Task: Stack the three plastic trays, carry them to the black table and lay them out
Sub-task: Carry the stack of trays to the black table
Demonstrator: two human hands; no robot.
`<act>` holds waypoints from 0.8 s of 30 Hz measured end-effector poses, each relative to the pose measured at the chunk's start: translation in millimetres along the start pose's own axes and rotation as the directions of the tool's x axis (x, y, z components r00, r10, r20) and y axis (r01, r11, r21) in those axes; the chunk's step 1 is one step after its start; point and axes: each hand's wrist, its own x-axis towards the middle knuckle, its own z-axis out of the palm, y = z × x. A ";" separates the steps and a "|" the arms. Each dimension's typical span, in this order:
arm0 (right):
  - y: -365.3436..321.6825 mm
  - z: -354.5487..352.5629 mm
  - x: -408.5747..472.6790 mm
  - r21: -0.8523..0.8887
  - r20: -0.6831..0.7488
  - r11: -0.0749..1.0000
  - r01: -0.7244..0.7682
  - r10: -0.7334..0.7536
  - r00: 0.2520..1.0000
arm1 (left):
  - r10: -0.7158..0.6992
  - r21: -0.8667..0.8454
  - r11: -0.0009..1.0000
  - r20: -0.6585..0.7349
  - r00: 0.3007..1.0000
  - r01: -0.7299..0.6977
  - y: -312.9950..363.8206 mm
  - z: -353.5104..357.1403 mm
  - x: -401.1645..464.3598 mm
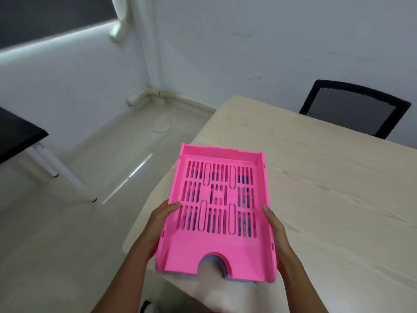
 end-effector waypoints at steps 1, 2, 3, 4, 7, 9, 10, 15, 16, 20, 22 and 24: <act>1.0 23.1 7.1 -0.014 0.038 1.000 -0.003 0.003 0.999 | 0.017 -0.019 1.000 -0.031 0.999 -0.018 6.7 -21.3 -5.2; 1.4 49.7 12.4 -0.025 0.079 1.000 -0.006 0.008 0.997 | 0.034 -0.038 0.999 -0.064 0.997 -0.037 13.3 -44.1 -10.7; 4.0 75.8 18.2 -0.024 0.134 1.000 -0.012 0.015 0.991 | 0.047 -0.054 0.997 -0.100 0.994 -0.053 19.6 -68.3 -16.6; 5.7 104.5 22.9 -0.030 0.174 0.999 -0.016 0.021 0.985 | 0.057 -0.063 0.996 -0.139 0.989 -0.066 26.4 -92.4 -23.6; 19.9 188.6 36.6 -0.047 0.292 0.998 -0.028 0.041 0.956 | 0.079 -0.082 0.992 -0.232 0.970 -0.101 41.6 -165.7 -49.0; 32.3 244.4 47.8 -0.094 0.362 0.995 -0.046 0.077 0.929 | 0.081 -0.132 0.983 -0.306 0.949 -0.126 51.0 -214.0 -67.4; 38.4 273.0 51.6 -0.123 0.385 0.991 -0.054 0.098 0.918 | 0.078 -0.169 0.975 -0.346 0.935 -0.143 55.0 -237.3 -77.7; 70.9 402.1 60.8 -0.227 0.506 0.973 -0.034 0.148 0.850 | 0.073 -0.287 0.928 -0.489 0.869 -0.239 65.5 -335.1 -126.8; 78.4 422.9 64.1 -0.241 0.537 0.970 -0.022 0.152 0.830 | 0.078 -0.297 0.917 -0.521 0.850 -0.266 66.9 -349.3 -134.4; 98.7 503.7 74.6 -0.322 0.593 0.946 -0.044 0.238 0.769 | 0.071 -0.323 0.888 -0.605 0.793 -0.327 71.8 -400.4 -152.9; 106.1 542.6 81.7 -0.359 0.614 0.932 -0.051 0.277 0.739 | 0.080 -0.312 0.878 -0.652 0.754 -0.363 74.5 -427.9 -156.9; 115.7 581.9 94.2 -0.393 0.659 0.918 -0.048 0.317 0.682 | 0.082 -0.298 0.870 -0.699 0.711 -0.393 79.8 -456.6 -158.4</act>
